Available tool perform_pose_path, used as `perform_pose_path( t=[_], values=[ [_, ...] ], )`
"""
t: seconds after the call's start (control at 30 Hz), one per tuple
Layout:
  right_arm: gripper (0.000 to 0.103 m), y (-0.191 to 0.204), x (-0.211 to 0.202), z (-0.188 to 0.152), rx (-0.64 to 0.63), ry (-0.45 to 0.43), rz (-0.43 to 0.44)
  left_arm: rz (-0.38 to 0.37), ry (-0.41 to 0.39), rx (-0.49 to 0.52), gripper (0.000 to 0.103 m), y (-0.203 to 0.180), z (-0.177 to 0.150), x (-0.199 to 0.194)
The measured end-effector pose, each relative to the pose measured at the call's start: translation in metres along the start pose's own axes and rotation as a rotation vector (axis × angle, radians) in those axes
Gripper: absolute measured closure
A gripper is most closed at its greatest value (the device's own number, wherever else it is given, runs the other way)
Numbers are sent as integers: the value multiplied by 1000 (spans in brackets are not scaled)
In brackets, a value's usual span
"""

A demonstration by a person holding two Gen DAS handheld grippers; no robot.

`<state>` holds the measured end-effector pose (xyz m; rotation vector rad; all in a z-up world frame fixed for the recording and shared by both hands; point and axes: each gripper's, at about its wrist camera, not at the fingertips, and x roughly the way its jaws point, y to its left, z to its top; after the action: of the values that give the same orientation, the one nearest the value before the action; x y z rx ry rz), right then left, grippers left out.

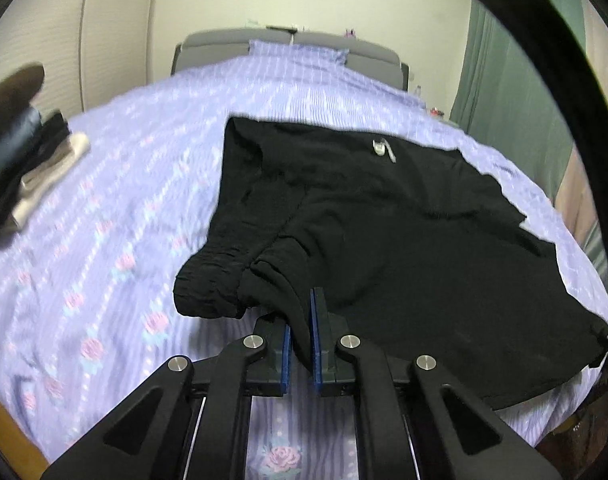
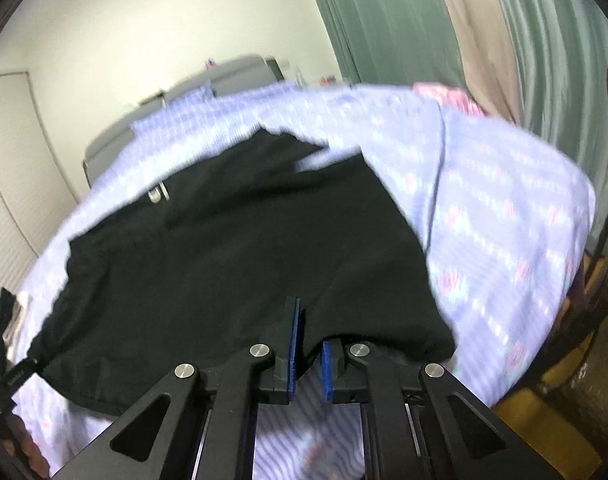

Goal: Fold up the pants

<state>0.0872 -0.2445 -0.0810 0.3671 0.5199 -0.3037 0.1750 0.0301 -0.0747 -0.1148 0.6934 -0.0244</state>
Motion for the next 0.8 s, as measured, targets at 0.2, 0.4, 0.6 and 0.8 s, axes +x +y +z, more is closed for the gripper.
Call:
perform_pose_path(
  t=[0.2,0.4,0.6,0.8],
  values=[
    [94,14,-14,49,11,-123,49,26,-77,41,93,-5,35,-16],
    [94,38,-16,104,-25,-229,84,44,-130,72,93,-9,75,-28],
    [94,64,-14,152,-104,-307,93,61,-171,96,93,-15,121,-25],
    [94,90,-3,192,-148,-346,92,86,-189,122,93,-22,155,-15]
  ],
)
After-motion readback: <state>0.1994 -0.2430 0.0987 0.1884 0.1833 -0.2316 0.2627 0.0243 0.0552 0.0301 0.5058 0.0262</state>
